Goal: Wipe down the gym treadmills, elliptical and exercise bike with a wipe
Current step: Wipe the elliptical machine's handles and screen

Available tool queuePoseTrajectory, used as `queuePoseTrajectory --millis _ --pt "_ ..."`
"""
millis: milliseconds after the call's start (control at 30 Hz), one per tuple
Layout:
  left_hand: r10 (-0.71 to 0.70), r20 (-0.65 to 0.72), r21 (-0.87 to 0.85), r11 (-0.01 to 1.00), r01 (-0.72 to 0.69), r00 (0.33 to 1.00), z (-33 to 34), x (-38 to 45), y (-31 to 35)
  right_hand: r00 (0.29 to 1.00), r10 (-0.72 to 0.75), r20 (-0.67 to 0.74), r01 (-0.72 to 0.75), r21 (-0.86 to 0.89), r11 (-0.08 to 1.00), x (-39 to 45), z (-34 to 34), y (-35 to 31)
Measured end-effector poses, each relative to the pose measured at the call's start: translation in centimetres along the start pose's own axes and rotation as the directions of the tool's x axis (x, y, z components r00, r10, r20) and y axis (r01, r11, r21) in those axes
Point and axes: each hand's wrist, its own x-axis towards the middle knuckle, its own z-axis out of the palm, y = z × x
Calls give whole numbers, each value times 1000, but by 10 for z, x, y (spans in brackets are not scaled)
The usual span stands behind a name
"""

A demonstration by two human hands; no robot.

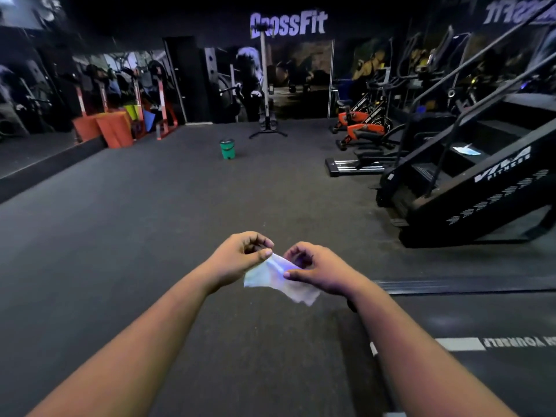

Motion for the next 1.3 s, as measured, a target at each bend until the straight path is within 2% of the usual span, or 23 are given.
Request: queuePoseTrajectory --millis 100,200,300,367,433,500,567,633,800,1033,1133,1300 --pt "33 62 10 999 -34 998 -6 54 -7 1000 26 -7 -26 38 999 49 -5 18" --pt "41 67 -4 999 -41 997 -16 108 -28 997 65 32 -66 21 998 101 -5 40" --pt "26 58 -94 995 -21 998 -33 168 -57 996 90 -16 -89 32 995 158 -5 62" --pt "-28 16 -239 971 31 999 -45 213 -84 991 123 -51 -116 126 985 200 -10 79" --pt "-154 -13 -484 865 129 988 -49 256 -114 970 215 -113 -180 263 948 240 -19 94" --pt "-281 80 -626 732 268 956 -41 293 -146 928 317 -193 -225 386 894 276 -29 111" --pt "-298 197 -602 716 355 934 -29 319 -163 888 380 -259 -237 452 860 301 -40 126" --pt "-271 246 -558 746 364 931 -19 352 -164 850 442 -287 -248 523 816 327 -53 145" --pt "-211 187 -452 849 274 960 -18 447 -151 801 513 -308 -241 620 747 379 -95 191" --pt "-229 127 -335 906 260 965 -8 593 -151 860 468 -202 -228 668 708 457 -186 266" --pt "-225 137 -335 906 258 965 -9 658 -142 868 440 -229 -201 649 734 504 -231 291" --pt "-132 44 -317 938 139 990 -31 772 -116 900 339 -274 -103 622 777 592 -312 313"
